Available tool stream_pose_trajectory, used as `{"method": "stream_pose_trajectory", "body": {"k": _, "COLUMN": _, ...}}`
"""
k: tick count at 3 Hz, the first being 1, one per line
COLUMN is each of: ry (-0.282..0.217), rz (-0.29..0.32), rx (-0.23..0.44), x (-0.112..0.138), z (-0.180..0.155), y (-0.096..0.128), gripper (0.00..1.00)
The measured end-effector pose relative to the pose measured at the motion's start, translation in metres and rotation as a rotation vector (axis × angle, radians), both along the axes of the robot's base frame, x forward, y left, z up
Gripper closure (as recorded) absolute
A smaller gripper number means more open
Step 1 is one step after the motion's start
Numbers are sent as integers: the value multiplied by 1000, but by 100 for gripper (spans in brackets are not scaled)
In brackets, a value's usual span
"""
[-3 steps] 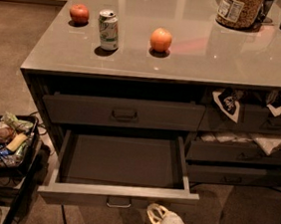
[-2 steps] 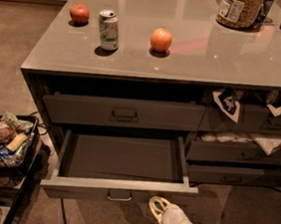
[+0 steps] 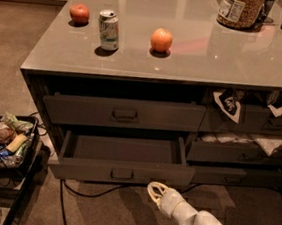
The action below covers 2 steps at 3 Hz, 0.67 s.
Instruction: Close middle drawer
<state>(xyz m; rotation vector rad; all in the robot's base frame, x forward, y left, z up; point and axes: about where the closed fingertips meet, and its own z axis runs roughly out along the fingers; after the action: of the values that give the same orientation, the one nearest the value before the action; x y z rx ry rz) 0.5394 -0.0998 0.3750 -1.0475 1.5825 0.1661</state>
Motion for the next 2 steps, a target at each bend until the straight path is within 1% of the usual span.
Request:
{"method": "stream_pose_trajectory", "body": {"k": 1, "ry": -45, "rz": 28, "rx": 15, "x": 21, "z": 2, "y": 12, "gripper": 100}}
{"method": "stream_pose_trajectory", "body": {"k": 2, "ry": -81, "rz": 57, "rx": 19, "x": 39, "z": 3, "y": 22, "gripper": 100}}
